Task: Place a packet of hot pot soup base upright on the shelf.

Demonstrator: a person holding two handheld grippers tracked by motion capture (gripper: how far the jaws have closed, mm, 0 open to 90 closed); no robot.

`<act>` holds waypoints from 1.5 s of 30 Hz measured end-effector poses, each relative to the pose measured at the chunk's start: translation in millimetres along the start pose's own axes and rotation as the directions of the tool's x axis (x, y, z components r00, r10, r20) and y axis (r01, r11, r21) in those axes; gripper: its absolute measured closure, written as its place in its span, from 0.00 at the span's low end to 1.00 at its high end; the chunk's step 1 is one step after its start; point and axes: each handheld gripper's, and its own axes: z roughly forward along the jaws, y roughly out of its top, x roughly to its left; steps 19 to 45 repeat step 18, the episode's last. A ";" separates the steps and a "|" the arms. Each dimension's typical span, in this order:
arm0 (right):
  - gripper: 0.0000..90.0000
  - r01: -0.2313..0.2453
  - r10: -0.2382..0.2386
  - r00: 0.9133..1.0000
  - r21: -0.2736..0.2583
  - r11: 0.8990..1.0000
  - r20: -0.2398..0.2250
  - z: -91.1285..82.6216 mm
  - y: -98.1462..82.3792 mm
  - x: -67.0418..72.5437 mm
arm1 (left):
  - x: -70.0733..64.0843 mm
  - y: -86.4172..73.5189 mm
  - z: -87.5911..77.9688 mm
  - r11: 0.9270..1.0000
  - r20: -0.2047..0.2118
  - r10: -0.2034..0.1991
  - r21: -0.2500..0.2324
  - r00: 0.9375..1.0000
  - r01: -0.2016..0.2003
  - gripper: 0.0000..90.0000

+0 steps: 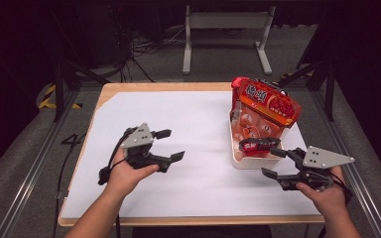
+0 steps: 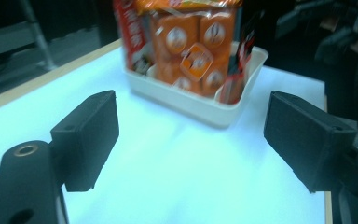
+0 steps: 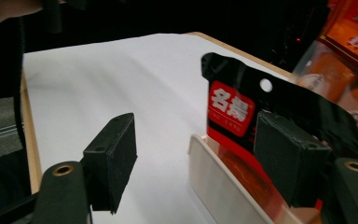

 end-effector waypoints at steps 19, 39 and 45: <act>0.33 -0.056 0.057 0.995 -0.010 0.998 0.076 -11.3 -15.1 -11.5 | 22.3 -51.2 -49.4 0.994 -0.109 -0.113 -0.016 0.988 0.112 0.18; 0.33 -0.056 0.057 0.995 -0.010 0.998 0.076 -11.3 -15.1 -11.5 | 22.3 -51.2 -49.4 0.994 -0.109 -0.113 -0.016 0.988 0.112 0.18; 0.33 -0.056 0.057 0.995 -0.010 0.998 0.076 -11.3 -15.1 -11.5 | 22.3 -51.2 -49.4 0.994 -0.109 -0.113 -0.016 0.988 0.112 0.18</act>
